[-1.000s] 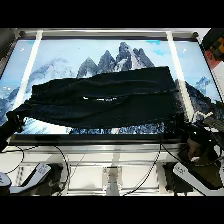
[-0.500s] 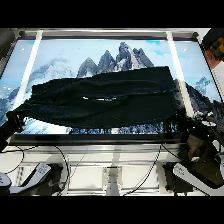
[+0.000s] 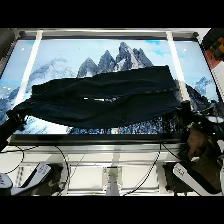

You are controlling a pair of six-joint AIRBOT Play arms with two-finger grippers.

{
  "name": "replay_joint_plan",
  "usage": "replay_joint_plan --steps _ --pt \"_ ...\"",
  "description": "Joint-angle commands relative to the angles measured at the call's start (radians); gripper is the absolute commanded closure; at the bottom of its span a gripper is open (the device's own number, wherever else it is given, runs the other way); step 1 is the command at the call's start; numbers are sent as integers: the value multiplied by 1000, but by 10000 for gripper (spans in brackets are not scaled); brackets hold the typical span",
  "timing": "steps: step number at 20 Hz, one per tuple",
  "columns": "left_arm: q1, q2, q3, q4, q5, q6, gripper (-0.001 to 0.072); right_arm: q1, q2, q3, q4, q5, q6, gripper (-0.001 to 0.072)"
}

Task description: Fold the clothes and pants, and hang the long-sleeved shirts on hangers.

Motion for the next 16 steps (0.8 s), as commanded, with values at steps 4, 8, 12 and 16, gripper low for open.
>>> replay_joint_plan --steps 4,8,12,16 --pt "-136 201 1 248 11 -174 676 -163 235 128 -332 296 143 699" --pt "-162 329 2 296 25 -277 676 -236 303 262 -429 442 150 699" --pt "-145 409 42 237 174 -386 675 -237 298 371 -435 469 162 698" --pt "-144 441 65 155 230 -428 674 -197 235 465 -421 461 167 698"
